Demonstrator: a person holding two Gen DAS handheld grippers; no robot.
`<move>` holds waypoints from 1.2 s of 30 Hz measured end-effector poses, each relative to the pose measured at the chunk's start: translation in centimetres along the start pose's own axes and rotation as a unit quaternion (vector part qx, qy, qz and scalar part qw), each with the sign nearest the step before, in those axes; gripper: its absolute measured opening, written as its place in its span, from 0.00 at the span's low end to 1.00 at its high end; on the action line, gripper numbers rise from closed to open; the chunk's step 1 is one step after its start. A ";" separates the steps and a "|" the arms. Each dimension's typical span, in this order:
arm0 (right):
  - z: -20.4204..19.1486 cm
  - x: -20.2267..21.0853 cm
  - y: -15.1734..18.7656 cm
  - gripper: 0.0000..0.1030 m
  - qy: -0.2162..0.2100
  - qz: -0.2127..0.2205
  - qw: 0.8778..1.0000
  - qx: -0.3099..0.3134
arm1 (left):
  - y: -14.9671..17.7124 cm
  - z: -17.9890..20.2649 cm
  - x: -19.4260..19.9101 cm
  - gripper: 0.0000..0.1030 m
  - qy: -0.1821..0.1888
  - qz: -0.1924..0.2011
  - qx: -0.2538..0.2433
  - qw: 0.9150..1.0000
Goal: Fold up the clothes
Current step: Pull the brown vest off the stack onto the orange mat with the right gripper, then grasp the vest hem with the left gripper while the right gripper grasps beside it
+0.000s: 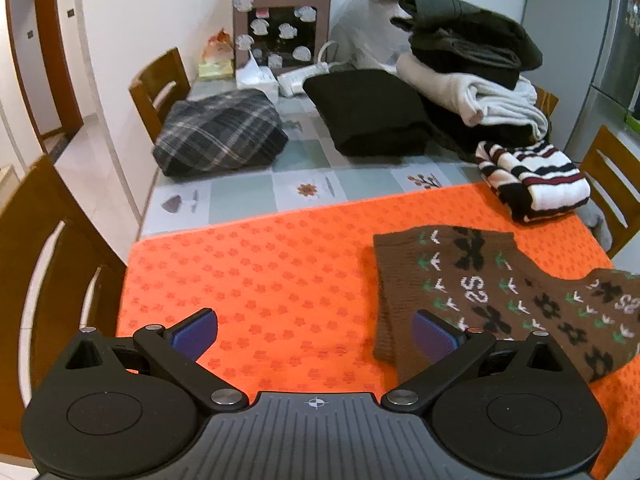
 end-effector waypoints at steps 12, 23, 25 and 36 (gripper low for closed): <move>1.4 -4.4 -1.2 0.39 0.003 -0.003 0.999 -0.036 | -1.9 1.8 -5.0 0.95 0.040 -0.004 -0.038 0.998; 2.8 -12.2 -2.8 0.41 -0.007 -0.037 0.997 -0.064 | -4.2 3.6 -11.5 0.90 0.102 -0.037 -0.049 0.993; 2.8 -13.3 -3.4 0.43 -0.013 -0.043 0.997 -0.062 | -4.5 3.9 -12.5 0.90 0.110 -0.044 -0.050 0.992; 2.2 -19.2 -6.3 0.46 -0.046 -0.081 0.994 -0.052 | -5.4 4.3 -17.1 0.66 0.154 -0.075 -0.021 0.985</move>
Point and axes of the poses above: each gripper's, at about its wrist camera, not at the fingertips, and x roughly against the way its jaws point, z to its right, y to its underside, the point moved 2 cm from there along -x, roughly the way its jaws point, and after that the axes turned 11 degrees about -x, right-handed, at the moved point
